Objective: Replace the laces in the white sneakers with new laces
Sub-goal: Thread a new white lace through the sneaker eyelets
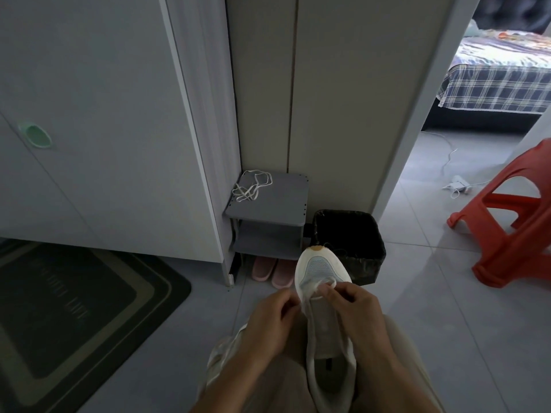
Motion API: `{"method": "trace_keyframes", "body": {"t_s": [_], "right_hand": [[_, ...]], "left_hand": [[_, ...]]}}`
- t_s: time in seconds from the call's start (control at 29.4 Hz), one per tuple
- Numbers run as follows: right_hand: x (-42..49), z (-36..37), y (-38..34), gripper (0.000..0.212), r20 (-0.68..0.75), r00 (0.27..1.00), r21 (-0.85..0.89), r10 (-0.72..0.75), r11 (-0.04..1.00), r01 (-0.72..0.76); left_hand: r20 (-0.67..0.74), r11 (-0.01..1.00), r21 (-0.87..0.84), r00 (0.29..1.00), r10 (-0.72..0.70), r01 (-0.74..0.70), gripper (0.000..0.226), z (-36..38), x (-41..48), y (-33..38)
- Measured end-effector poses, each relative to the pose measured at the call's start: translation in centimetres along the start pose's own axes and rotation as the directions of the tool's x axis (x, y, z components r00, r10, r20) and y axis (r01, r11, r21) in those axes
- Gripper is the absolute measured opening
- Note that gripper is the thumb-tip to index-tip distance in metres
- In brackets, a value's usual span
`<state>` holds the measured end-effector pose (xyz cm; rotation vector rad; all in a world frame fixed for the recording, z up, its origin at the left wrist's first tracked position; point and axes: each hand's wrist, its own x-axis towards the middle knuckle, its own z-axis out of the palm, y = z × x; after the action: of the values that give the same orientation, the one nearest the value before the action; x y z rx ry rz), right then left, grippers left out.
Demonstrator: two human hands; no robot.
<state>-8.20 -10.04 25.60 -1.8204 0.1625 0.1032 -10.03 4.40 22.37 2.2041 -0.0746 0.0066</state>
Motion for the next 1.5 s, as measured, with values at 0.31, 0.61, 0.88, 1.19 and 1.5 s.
{"method": "trace_keyframes", "body": {"t_s": [0.31,0.61,0.88,1.19,1.5], "right_hand": [[0.6,-1.9,0.0,0.007,0.142,0.99,0.022,-0.003,1.0,0.0],[0.7,-1.3,0.3,0.014,0.01,0.99,-0.028,-0.137,0.99,0.137],[2.1,-3.7,0.8,0.042,0.295,0.847,-0.38,-0.442,0.759,0.529],[4.1,-3.6,-0.6,0.014,0.556,0.745,-0.431,-0.369,0.638,0.638],[5.4,-2.9,-2.1,0.013,0.642,0.743,-0.481,-0.192,0.654,0.584]], "left_hand": [[-0.194,0.967,0.171,0.956,0.219,-0.187,0.028,1.2,0.0,1.0],[-0.281,0.979,-0.044,0.943,0.18,-0.201,0.025,3.6,1.1,2.5],[-0.148,0.956,-0.284,0.988,0.037,-0.079,0.021,1.7,0.9,2.0],[0.025,0.877,-0.475,0.998,-0.062,0.066,0.024,-0.6,0.7,1.8],[0.048,0.832,-0.532,0.987,-0.155,0.156,0.026,-0.7,1.0,1.5]]}}
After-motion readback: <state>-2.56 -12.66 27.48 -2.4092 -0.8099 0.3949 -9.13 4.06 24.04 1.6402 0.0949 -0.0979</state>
